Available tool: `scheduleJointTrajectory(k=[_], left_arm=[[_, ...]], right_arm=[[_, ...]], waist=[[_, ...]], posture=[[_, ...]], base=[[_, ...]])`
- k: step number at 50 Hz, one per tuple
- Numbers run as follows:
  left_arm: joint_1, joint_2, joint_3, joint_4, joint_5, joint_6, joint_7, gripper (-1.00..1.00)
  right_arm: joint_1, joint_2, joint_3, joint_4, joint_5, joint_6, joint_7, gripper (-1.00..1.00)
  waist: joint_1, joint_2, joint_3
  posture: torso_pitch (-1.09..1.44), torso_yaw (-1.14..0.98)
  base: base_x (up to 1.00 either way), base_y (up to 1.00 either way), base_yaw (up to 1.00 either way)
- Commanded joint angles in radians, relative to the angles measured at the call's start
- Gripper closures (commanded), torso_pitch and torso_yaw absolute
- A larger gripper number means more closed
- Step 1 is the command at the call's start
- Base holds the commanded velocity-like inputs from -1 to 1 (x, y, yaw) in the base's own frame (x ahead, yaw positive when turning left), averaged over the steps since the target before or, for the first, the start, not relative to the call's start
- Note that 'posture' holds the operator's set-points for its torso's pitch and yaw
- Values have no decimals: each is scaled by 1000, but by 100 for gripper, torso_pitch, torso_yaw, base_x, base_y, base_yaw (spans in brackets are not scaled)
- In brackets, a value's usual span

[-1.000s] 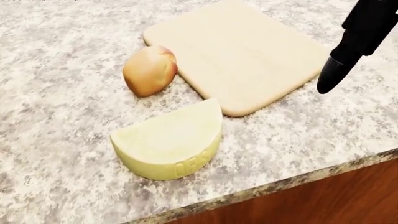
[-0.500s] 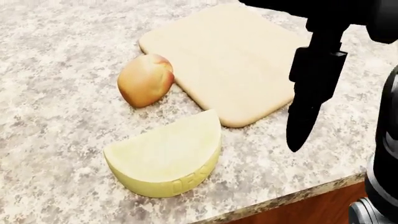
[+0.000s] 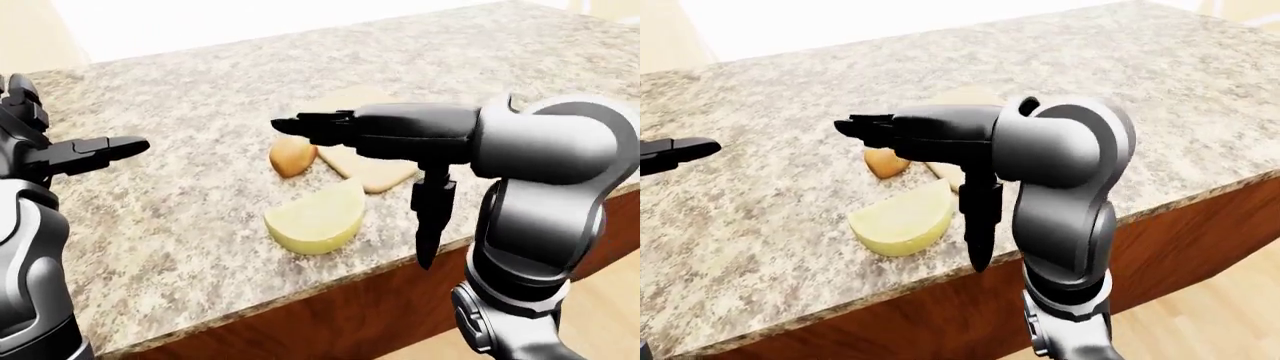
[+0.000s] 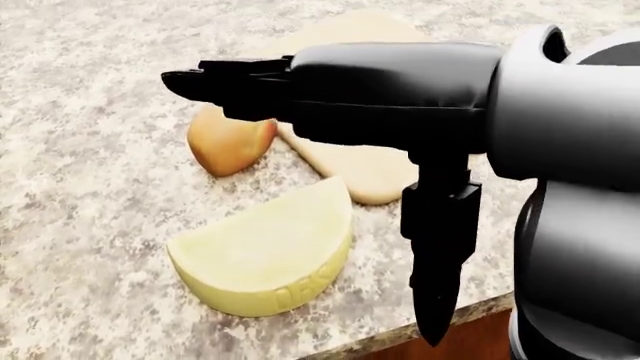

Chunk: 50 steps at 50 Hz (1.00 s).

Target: Place the bread and cheese on the cutting board.

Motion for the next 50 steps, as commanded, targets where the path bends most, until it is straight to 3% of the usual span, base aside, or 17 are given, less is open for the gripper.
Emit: scheduleJointTrajectory(k=[1,21,31,36,50], left_arm=[[-25,21,13,-30,2,-27,3,-100],[-16,16,16,-23,2,-39,3,-100],[-9,16,21,-25,0,-40,0,-100],[-8,19,25,-24,-1,-41,-1,-100],[-5,14,21,-21,1,-48,0,-100]], right_arm=[[-34,0,-6,3,-12,-13,5,-100],[-120,-50,102,165,74,-103,5,-100],[-183,-165,212,206,209,-79,5,-100],[-203,-180,249,205,240,-63,5,-100],[-246,-111,251,345,191,-170,5,-100]], waist=[[-2,7,-24],[-9,17,-28],[-10,16,-29],[-12,17,-28],[-18,24,-28]], posture=[[0,0],[0,0],[0,0],[0,0],[0,0]], base=[[0,0,0],[0,0,0],[0,0,0],[0,0,0],[0,0,0]])
